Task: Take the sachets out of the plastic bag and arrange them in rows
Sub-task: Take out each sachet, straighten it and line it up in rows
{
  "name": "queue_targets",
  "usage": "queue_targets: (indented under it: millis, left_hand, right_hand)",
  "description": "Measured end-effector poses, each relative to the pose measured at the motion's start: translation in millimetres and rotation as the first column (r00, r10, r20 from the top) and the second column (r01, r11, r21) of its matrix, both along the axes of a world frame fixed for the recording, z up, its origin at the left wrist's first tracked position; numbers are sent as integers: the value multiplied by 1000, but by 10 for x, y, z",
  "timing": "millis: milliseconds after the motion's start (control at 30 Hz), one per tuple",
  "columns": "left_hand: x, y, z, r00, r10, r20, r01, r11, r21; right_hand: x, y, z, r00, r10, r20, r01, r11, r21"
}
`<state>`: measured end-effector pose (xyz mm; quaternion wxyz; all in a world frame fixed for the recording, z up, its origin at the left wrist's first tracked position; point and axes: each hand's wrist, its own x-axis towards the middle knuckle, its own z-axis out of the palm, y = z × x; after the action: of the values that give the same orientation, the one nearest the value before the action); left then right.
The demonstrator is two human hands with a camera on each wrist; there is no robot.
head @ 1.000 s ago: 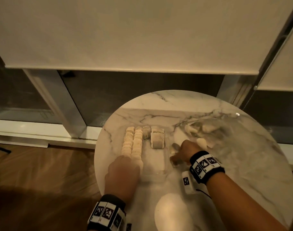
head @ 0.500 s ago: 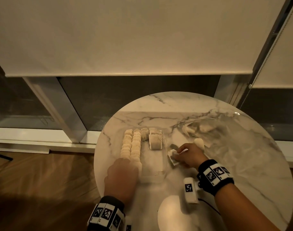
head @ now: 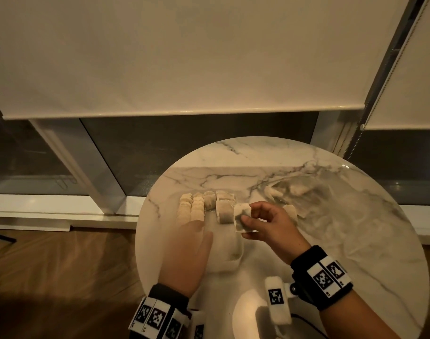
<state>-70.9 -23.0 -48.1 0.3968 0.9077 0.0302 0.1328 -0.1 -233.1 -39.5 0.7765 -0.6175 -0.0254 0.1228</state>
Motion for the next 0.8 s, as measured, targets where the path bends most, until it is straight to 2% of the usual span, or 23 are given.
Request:
queue_targets:
  millis: [67,100,267,367,533,633,700,800]
  left_hand:
    - [9,-160,98,998,-64,-29,55,968,-244]
    - [10,-227,116,996,-83,-33,69,950,-304]
    - [2,-296,-6,994,-102,-32,87,942,-324]
    - [-11,-258,-33,995,-94,-34,78,945,-318]
    - [-2,-167,-65,995,-81,-58,59,945,-320]
    - [10,-102,-105,997,-52,-48,35,954,-299]
    - [27,-24,-141,1000,-1,-27,-5,973,-229]
    - [53,146,-201,996,82,-40,-79,994,81]
  right_hand:
    - [-49,98,41,1000,26,9,-26,1000,-7]
    - [-72,141,58,999,40,13,-40,999,-27]
    - [-137,233,86,994,81,78,-67,983,-174]
    - [-107,212,80,978,116,173,-71,967,-246]
    - [52,207,101,918,225,328,-48,882,-470]
    - [157,235,171,894,293,339,-66,835,-546]
    - [247,278,230,894,294,339,-43,808,-587]
    - [427,382,276,895,261,362,60,733,-678]
